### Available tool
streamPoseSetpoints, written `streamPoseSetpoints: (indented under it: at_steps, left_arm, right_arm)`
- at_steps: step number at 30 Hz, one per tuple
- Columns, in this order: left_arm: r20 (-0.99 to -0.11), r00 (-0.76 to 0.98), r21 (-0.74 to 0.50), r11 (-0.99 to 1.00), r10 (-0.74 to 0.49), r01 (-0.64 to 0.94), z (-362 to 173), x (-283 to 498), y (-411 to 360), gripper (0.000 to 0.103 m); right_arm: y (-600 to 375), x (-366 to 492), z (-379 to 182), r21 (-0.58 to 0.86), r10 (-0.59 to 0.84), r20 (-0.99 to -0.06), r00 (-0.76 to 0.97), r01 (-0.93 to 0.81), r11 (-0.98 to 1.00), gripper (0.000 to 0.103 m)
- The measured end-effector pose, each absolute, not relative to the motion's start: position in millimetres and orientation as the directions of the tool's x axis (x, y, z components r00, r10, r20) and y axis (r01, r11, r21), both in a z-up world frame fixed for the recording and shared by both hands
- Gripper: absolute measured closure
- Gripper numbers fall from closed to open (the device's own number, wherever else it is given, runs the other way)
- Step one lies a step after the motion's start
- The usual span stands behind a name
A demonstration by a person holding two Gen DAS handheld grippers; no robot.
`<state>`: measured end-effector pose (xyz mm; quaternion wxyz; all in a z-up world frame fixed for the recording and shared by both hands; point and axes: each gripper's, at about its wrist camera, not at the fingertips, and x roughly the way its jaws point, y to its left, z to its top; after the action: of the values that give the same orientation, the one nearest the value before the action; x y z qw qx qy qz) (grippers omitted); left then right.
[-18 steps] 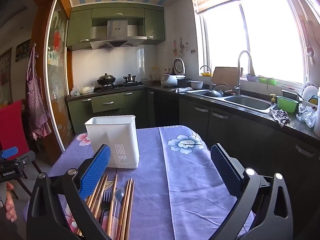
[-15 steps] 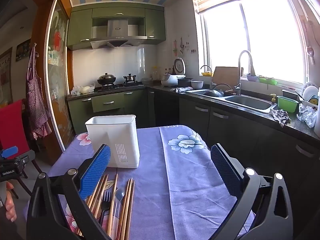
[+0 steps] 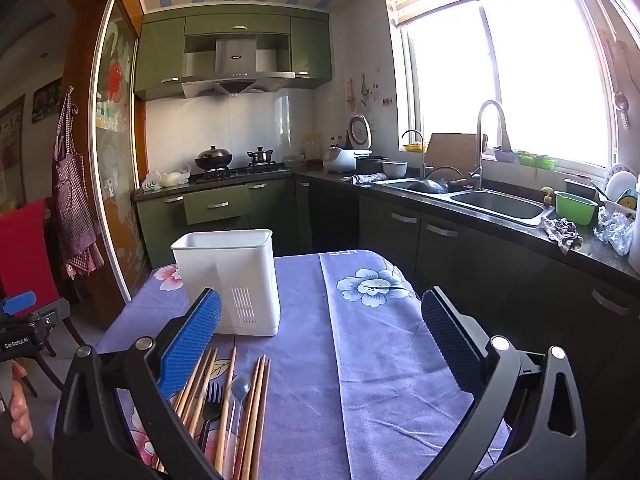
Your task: Organize utensils
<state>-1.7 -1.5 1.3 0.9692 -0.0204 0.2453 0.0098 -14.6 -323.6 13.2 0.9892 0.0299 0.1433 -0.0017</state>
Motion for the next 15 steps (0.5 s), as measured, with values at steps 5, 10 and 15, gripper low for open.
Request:
streamPoseSetpoints:
  at_steps: [5,10,15]
  left_arm:
    - [-0.477,0.879,-0.036,0.999,0.008,-0.029,1.8,-1.1,-1.8,0.006]
    - [-0.476,0.879,-0.036,0.999,0.009,-0.03,2.4,-2.4,-0.7,0.006]
    - [-0.476,0.879,-0.039,0.999,0.007,-0.029,2.2,-2.3,-0.6,0.006]
  right_arm:
    - [-324.2,-14.6,13.0,0.059,0.004,-0.283,0.959,0.014,0.998,0.004]
    - [-323.9,-15.7,16.4,0.059,0.005,-0.283,0.959,0.012,0.998,0.004]
    - [-323.7,-16.9,16.5,0.059,0.007,-0.282,0.959,0.01,0.998,0.004]
